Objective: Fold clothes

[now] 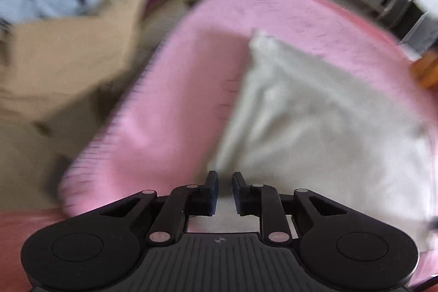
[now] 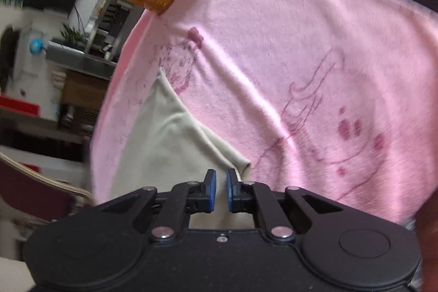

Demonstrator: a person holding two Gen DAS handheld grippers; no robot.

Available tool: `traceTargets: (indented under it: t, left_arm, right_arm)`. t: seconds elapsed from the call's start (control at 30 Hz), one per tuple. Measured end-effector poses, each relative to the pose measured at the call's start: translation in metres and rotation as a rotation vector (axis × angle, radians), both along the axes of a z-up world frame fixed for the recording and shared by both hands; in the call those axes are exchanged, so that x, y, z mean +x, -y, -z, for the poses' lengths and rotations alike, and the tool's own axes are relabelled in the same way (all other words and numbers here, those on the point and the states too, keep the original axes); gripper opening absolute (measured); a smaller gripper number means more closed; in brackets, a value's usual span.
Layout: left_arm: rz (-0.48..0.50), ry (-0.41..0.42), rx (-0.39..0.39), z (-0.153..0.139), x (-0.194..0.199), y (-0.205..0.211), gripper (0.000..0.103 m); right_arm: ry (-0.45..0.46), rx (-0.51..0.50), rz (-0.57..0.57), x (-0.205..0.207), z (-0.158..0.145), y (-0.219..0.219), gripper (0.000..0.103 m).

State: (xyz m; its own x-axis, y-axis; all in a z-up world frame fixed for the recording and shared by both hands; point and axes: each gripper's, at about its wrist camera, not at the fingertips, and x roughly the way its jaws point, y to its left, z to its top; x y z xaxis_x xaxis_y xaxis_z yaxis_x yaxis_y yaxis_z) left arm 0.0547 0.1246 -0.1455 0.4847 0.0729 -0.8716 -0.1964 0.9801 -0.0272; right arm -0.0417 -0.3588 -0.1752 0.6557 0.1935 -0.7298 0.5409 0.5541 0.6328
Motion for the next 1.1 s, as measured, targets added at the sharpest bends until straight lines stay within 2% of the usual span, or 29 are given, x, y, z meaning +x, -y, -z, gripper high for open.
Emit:
traceTargets:
  t: [0.03, 0.1, 0.17, 0.27, 0.33, 0.4, 0.5, 0.57, 0.6, 0.67, 0.73, 0.77, 0.83, 0.93, 1.1]
  left_arm:
    - [-0.014, 0.018, 0.082, -0.002, -0.006, 0.002, 0.015]
    - [-0.009, 0.055, 0.106, -0.007, -0.014, 0.004, 0.013]
    - [0.044, 0.106, 0.028, -0.015, -0.017, 0.006, 0.014]
    - [0.143, 0.128, -0.042, -0.017, -0.020, 0.016, 0.017]
    - [0.188, 0.102, -0.045, -0.012, -0.018, 0.025, 0.023]
    - [0.185, 0.049, 0.020, -0.001, -0.015, 0.031, 0.024]
    - [0.185, -0.001, 0.096, 0.009, -0.013, 0.037, 0.031]
    - [0.178, -0.020, 0.153, 0.006, -0.018, 0.040, 0.033]
    - [0.163, -0.019, 0.200, 0.006, -0.020, 0.042, 0.034]
    - [0.137, -0.013, 0.280, 0.005, -0.025, 0.045, 0.033]
    - [0.147, 0.035, 0.206, -0.002, -0.027, 0.042, 0.030]
    - [0.152, 0.059, 0.169, -0.005, -0.028, 0.040, 0.030]
    - [0.164, 0.106, 0.097, -0.011, -0.030, 0.038, 0.030]
    - [0.235, 0.135, 0.040, -0.014, -0.029, 0.051, 0.030]
    - [0.331, 0.129, 0.037, -0.007, -0.028, 0.074, 0.030]
  right_arm:
    - [-0.018, -0.087, 0.011, -0.004, -0.008, -0.003, 0.014]
    - [0.014, -0.117, -0.009, -0.008, -0.016, -0.006, 0.015]
    - [0.051, -0.137, -0.032, -0.012, -0.024, -0.010, 0.016]
    - [0.119, -0.021, -0.128, -0.009, -0.020, -0.020, 0.018]
    - [0.141, 0.084, -0.197, -0.003, -0.012, -0.027, 0.018]
    - [0.138, 0.187, -0.248, 0.002, -0.003, -0.034, 0.018]
    - [0.072, 0.185, -0.265, 0.011, 0.009, -0.040, 0.018]
    - [0.016, 0.159, -0.257, 0.016, 0.015, -0.038, 0.008]
    - [0.001, 0.155, -0.247, 0.015, 0.016, -0.036, 0.007]
    - [-0.012, 0.045, -0.175, 0.006, 0.005, -0.032, 0.007]
    - [-0.029, -0.091, -0.091, -0.004, -0.007, -0.028, 0.010]
    - [-0.020, -0.136, -0.053, -0.011, -0.012, -0.026, 0.016]
    - [0.034, -0.082, -0.044, -0.018, -0.014, -0.027, 0.022]
    - [0.105, 0.017, -0.059, -0.023, -0.016, -0.034, 0.026]
    - [0.099, 0.053, -0.156, -0.016, -0.008, -0.058, 0.030]
